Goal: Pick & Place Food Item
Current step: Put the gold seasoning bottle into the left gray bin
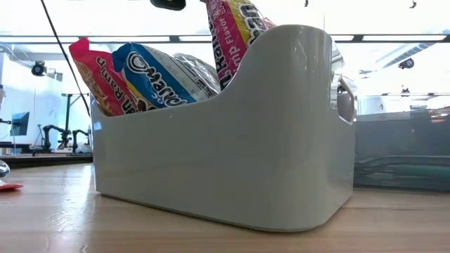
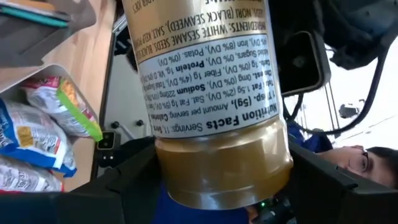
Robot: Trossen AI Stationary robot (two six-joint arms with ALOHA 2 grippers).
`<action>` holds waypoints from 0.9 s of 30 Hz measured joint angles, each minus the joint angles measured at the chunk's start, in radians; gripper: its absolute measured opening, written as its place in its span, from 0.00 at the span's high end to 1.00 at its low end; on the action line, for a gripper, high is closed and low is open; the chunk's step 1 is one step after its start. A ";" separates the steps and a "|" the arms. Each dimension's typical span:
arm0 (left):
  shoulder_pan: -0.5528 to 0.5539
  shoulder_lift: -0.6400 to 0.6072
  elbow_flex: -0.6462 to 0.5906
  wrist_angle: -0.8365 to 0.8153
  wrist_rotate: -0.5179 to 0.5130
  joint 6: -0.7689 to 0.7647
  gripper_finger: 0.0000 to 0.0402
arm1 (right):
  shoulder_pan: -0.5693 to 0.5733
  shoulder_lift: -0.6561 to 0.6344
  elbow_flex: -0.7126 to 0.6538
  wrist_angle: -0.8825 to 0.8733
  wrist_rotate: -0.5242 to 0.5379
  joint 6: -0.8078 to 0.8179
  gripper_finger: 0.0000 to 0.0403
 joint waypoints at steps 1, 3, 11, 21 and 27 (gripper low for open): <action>0.000 0.002 0.000 -0.002 0.001 -0.004 0.30 | 0.000 0.002 0.000 -0.002 0.025 -0.012 0.03; 0.000 0.003 0.000 -0.002 0.000 -0.004 0.30 | 0.000 0.005 0.000 -0.001 0.057 -0.029 0.03; 0.001 0.000 0.000 0.003 -0.011 -0.021 0.30 | 0.000 0.005 -0.002 -0.005 0.069 -0.024 0.10; 0.011 -0.002 0.000 0.039 -0.018 -0.066 0.30 | 0.002 0.005 -0.004 -0.014 0.073 -0.009 0.32; 0.011 -0.003 0.002 0.058 -0.019 -0.055 0.30 | 0.010 0.003 -0.004 -0.022 0.092 0.043 0.32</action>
